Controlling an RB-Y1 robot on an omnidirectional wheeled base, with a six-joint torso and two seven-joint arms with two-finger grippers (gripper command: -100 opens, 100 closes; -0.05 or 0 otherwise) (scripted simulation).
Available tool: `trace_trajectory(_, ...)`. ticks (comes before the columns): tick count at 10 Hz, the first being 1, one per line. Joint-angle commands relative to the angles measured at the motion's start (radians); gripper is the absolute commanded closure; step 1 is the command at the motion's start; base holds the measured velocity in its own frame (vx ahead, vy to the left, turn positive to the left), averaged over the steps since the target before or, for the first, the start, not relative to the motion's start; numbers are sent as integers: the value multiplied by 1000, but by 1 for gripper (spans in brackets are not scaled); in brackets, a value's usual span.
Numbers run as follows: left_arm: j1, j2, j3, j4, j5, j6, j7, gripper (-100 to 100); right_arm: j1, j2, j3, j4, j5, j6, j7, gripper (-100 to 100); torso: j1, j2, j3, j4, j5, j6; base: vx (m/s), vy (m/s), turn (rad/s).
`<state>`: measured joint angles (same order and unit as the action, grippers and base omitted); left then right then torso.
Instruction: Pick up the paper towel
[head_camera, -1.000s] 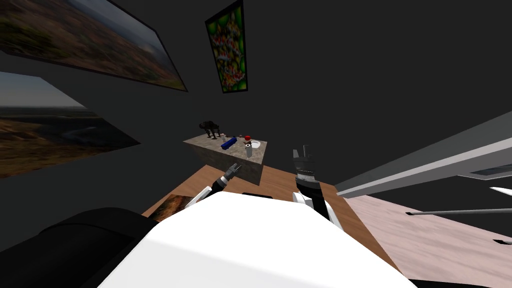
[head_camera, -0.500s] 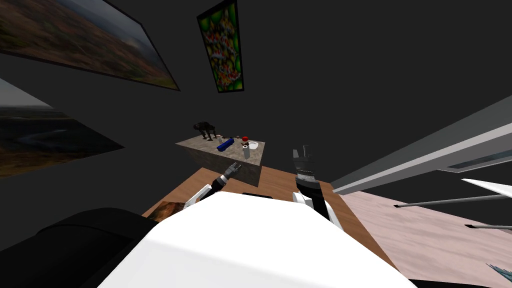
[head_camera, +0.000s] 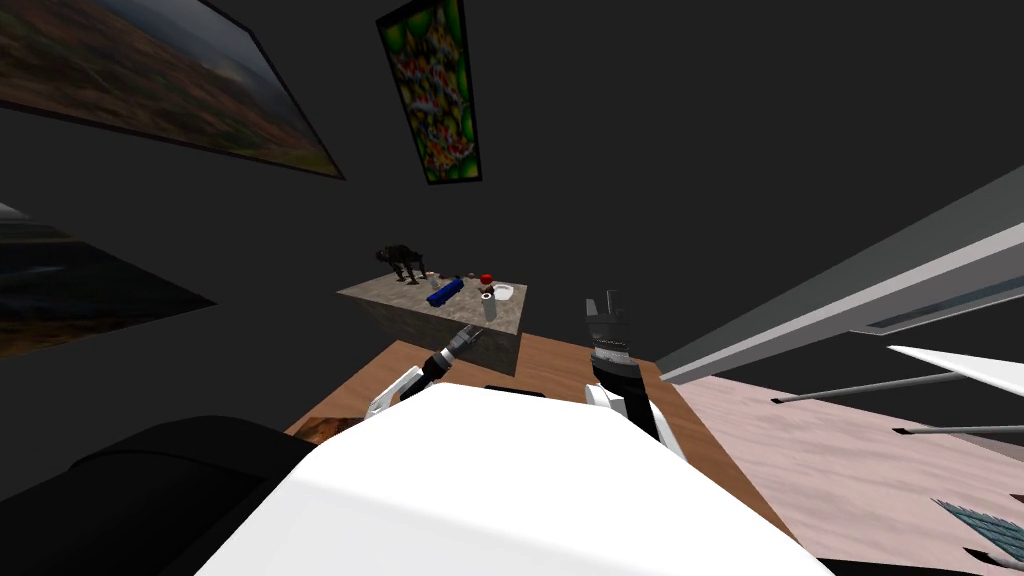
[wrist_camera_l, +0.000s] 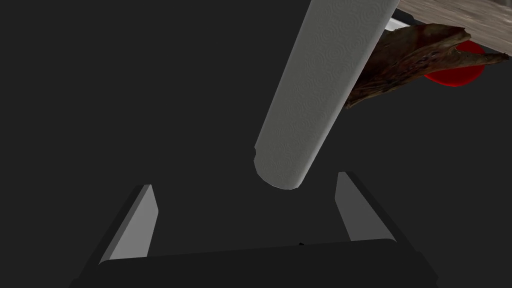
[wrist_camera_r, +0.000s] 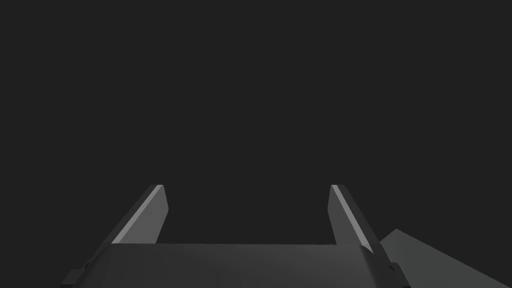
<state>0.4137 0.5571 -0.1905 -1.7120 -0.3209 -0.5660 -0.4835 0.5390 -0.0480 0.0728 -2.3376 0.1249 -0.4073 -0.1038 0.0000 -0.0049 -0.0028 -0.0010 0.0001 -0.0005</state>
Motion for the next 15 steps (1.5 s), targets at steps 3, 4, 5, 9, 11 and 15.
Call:
trace_trajectory(3,-17,17,3,11,-14,4,-8,-100,0,0,0,0,0,0,0,0,0,0,0,0,0,0,48,17,-78)
trace_trajectory(4,-20,21,3,13,-16,4,-10,-100,0,0,0,0,0,0,0,0,1,0,0,0,0,0,61,26,-81)
trace_trajectory(5,-23,23,4,15,-19,5,-11,-100,0,0,0,0,0,0,0,0,1,-1,0,0,0,0,56,39,-64)
trace_trajectory(9,-37,38,6,24,-30,8,-18,-100,0,0,0,0,0,0,0,0,1,1,0,0,0,0,35,20,-75)
trace_trajectory(11,-46,48,7,31,-39,10,-23,-100,0,0,0,0,0,0,0,0,1,0,0,0,0,0,35,21,-101)
trace_trajectory(15,-72,77,10,50,-62,15,-37,-100,0,0,0,0,0,0,0,0,2,0,0,0,0,0,52,48,-144)
